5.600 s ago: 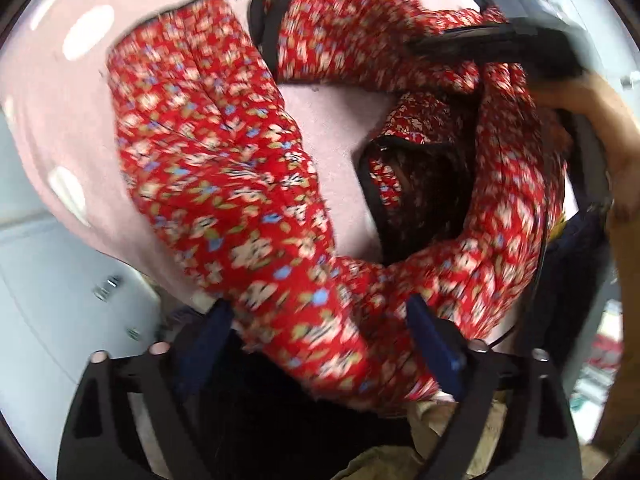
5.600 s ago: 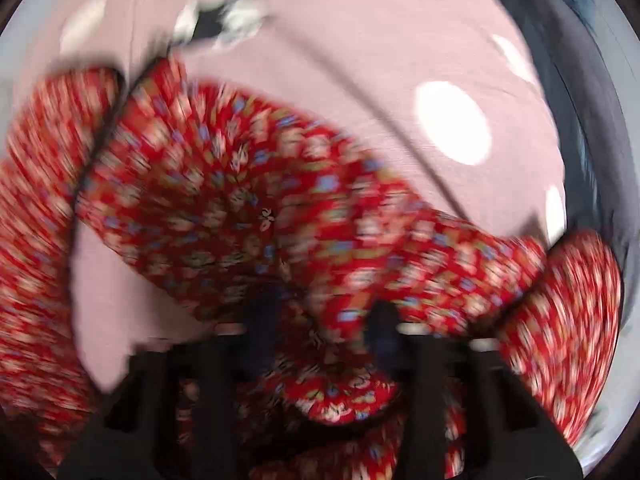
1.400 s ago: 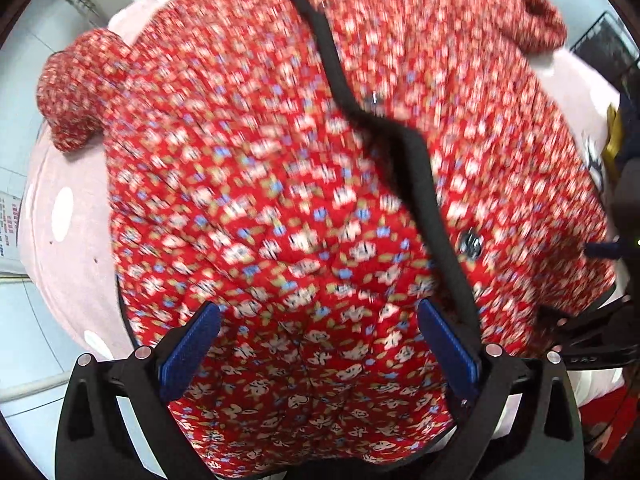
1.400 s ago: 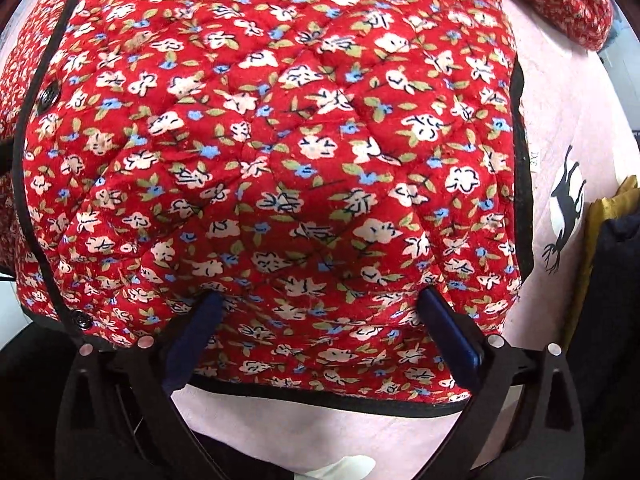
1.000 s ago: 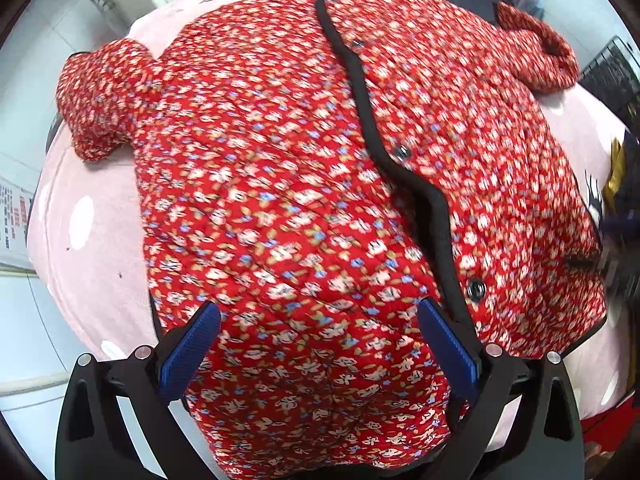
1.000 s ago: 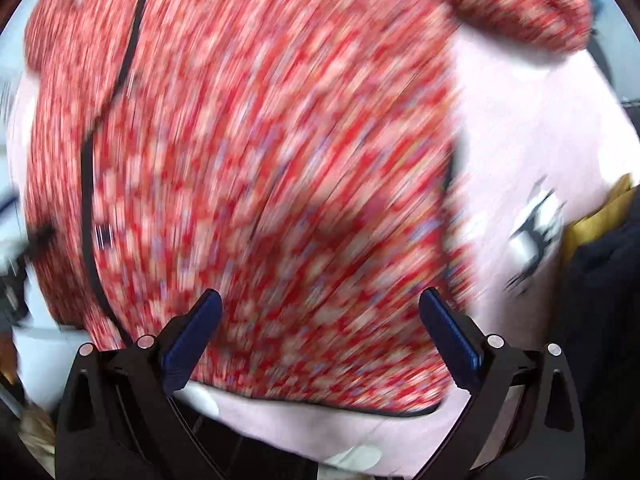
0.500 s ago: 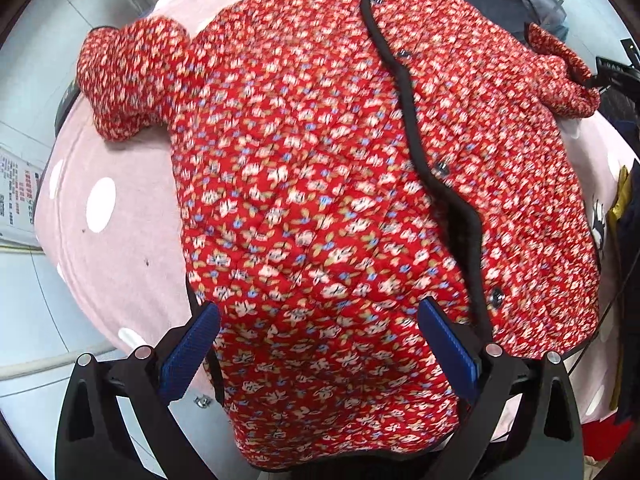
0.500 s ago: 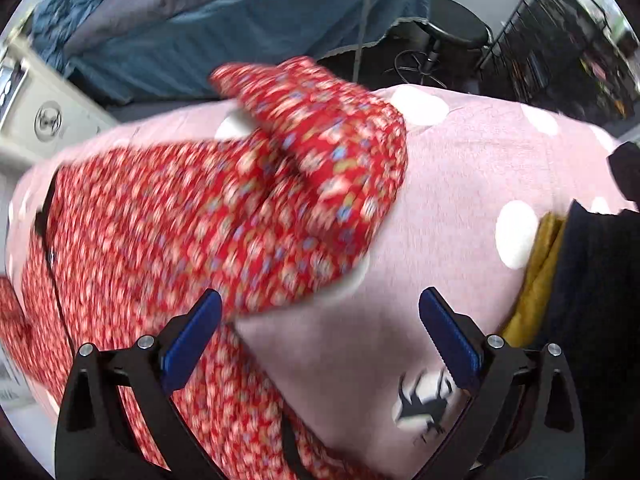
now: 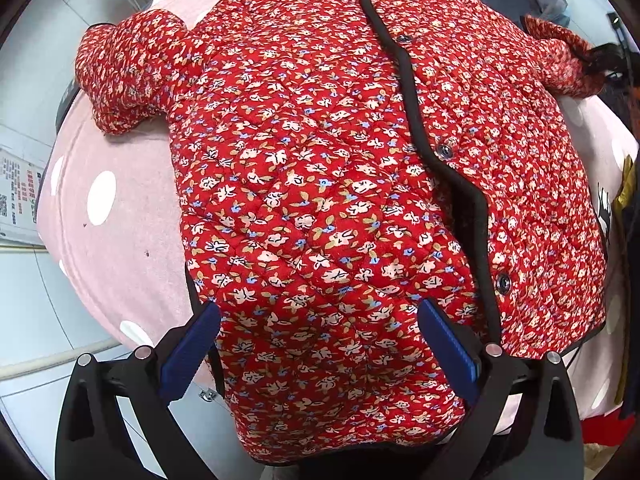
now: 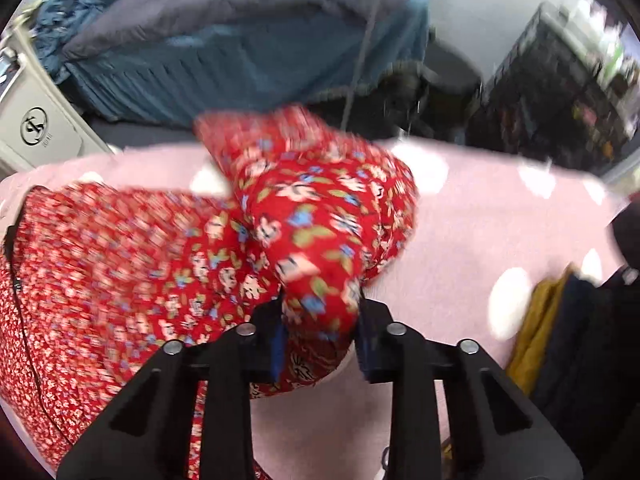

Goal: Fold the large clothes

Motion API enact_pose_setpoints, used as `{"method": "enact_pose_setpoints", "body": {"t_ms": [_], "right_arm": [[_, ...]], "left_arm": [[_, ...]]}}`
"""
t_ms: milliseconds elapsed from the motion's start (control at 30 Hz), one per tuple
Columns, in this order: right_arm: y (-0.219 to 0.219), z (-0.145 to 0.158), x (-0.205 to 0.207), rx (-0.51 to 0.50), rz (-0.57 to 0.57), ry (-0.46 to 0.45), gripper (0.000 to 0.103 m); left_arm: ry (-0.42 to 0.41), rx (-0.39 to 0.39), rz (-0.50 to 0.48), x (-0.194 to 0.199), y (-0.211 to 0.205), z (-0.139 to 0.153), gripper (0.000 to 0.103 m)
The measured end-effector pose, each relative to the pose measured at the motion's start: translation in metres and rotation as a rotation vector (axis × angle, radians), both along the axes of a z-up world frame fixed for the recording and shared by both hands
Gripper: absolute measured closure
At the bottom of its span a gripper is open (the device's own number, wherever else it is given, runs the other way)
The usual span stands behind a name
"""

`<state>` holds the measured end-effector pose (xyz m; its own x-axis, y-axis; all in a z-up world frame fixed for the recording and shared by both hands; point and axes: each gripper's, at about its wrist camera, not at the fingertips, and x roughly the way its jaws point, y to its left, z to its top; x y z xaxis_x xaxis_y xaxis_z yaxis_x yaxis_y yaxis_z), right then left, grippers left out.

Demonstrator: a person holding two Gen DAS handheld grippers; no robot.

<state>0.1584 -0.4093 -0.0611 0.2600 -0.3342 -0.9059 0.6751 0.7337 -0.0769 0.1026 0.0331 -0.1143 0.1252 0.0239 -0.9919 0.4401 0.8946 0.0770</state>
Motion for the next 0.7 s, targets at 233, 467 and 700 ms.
{"method": "enact_pose_setpoints", "body": {"t_ms": [233, 467, 700], "right_arm": [[0.09, 0.097, 0.03, 0.073, 0.324, -0.377, 0.079], [0.217, 0.046, 0.053, -0.073, 0.737, -0.186, 0.069], [0.276, -0.047, 0.032, -0.199, 0.93, 0.203, 0.024]], "left_arm": [[-0.071, -0.027, 0.029, 0.013, -0.011, 0.023, 0.007], [-0.162, -0.024, 0.049, 0.027, -0.004, 0.04, 0.006], [-0.115, -0.003, 0.087, 0.041, 0.005, 0.02, 0.006]]}}
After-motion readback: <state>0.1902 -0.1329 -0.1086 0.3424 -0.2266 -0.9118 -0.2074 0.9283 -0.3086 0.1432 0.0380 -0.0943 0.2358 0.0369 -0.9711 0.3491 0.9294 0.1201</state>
